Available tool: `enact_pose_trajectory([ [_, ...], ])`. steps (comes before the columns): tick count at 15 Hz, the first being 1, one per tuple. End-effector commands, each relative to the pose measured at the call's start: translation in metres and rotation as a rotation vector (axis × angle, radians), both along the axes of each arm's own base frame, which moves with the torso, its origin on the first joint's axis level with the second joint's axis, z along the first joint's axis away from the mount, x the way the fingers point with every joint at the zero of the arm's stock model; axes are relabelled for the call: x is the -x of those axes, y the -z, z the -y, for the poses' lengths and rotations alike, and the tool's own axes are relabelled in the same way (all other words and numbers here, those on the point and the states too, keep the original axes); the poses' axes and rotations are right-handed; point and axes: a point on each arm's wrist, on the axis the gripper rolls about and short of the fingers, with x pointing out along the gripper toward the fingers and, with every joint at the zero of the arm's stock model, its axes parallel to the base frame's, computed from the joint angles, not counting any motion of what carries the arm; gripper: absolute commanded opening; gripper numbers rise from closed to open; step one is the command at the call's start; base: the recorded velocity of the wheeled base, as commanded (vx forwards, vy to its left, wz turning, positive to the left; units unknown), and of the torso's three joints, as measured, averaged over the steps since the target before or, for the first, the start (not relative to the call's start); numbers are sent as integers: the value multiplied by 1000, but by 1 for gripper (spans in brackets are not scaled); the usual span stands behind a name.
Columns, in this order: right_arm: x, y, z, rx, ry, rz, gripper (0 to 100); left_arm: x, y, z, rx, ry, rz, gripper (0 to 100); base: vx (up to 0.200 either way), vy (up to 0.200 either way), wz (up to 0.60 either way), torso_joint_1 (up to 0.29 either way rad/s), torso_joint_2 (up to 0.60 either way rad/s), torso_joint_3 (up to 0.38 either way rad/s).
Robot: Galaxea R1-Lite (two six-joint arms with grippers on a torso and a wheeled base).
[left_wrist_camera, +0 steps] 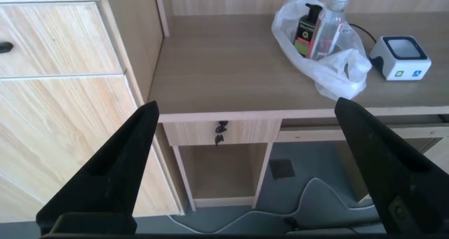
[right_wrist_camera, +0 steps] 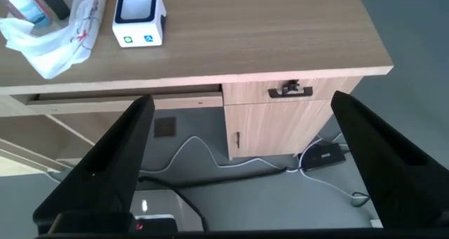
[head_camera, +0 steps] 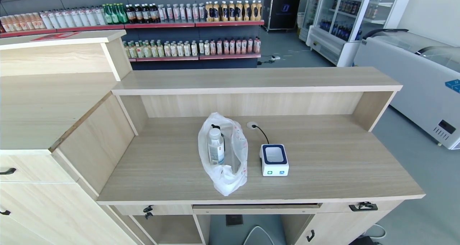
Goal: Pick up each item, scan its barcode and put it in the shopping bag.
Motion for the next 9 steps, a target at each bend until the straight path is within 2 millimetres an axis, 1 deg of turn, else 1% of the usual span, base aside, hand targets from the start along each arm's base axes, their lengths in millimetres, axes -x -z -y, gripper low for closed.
enact_pose_trajectory([
  [1,24,12,1,1,-25,158,100,0,0,0,0,0,0,100,0,0,0,0,0,0],
  [6,25,13,1,4,-27,157,100,0,0,0,0,0,0,100,0,0,0,0,0,0],
  [9,30,15,0,-53,18,213,100,0,0,0,0,0,0,100,0,0,0,0,0,0],
])
